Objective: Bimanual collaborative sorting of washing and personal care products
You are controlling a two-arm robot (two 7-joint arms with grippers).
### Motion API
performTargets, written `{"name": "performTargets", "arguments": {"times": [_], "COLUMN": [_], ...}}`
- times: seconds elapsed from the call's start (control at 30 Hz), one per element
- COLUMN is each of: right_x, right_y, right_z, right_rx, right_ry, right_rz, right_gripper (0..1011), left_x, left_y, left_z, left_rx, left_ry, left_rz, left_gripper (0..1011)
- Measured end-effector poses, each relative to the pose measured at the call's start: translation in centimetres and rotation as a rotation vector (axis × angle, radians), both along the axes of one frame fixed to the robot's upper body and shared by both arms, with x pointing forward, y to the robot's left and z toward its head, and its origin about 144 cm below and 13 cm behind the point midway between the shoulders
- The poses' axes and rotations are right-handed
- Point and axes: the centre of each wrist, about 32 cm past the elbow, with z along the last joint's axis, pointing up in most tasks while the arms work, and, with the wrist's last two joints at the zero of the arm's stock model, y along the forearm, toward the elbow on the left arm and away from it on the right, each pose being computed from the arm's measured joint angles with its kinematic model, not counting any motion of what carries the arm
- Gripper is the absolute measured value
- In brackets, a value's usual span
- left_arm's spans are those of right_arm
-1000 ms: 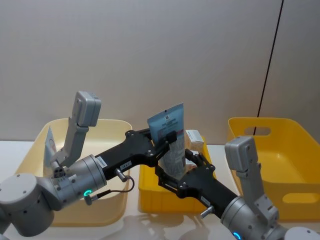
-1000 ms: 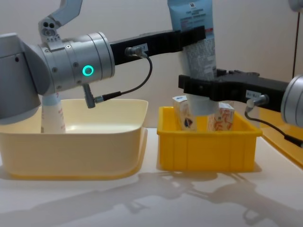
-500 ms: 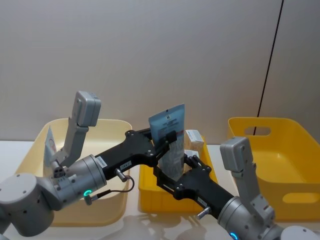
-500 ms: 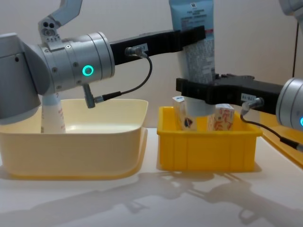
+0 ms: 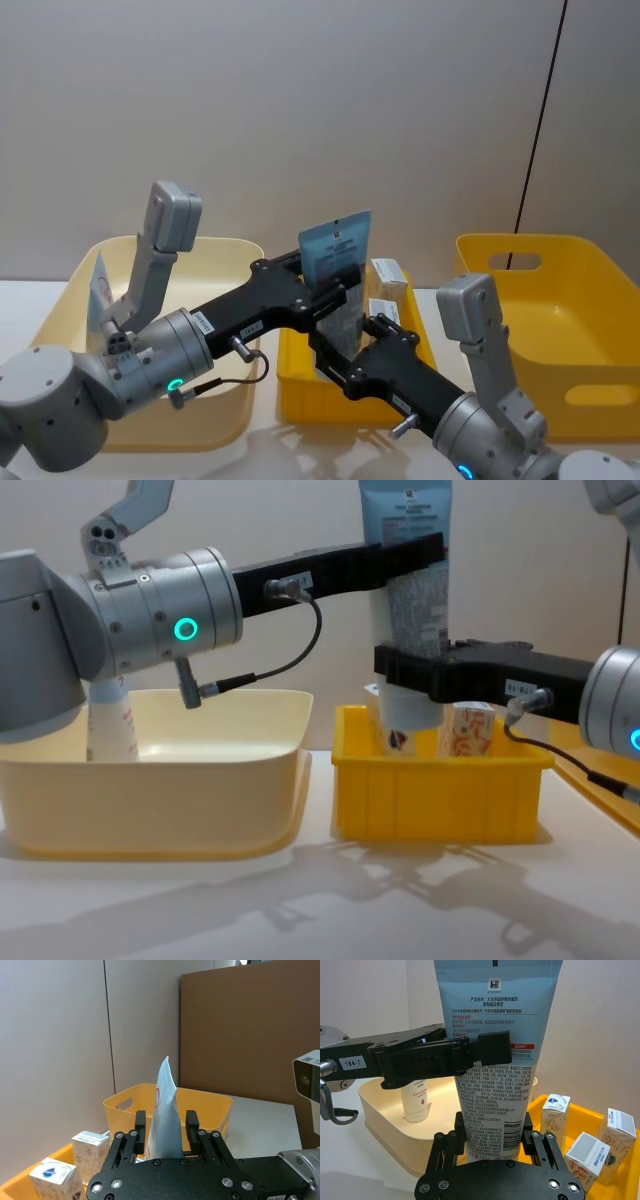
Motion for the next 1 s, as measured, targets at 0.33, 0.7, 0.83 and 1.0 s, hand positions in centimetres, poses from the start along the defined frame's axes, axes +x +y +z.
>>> {"name": "performTargets", "arguments": {"times": [0.33, 0.7, 0.83, 1.0], "right_x": [-0.1, 0.0, 0.1, 0.2], "right_y": [-0.1, -1.2, -1.8, -3.0], "right_z": [-0.1, 0.1, 0.3, 0.7], "right_rx": [0.002, -0.025, -0.036, -0.053], "right_ry": [0.0, -0.05, -0.073, -0.119], "right_rz": [-0.041, -0.162, -0.204, -0.281], "right_gripper": [566, 510, 491, 485], "left_x": [0.0, 0.0, 0.0, 0.0], "left_y": [0.0, 0.0, 0.0, 0.0], "left_z": [0.0, 0.0, 0.0, 0.0], "left_rx": [0.0, 0.0, 0.0, 0.0], "left_ry": [0.0, 0.0, 0.0, 0.0], "left_rz": [0.0, 0.0, 0.0, 0.0], "left_gripper": [784, 1003, 1003, 1003]}}
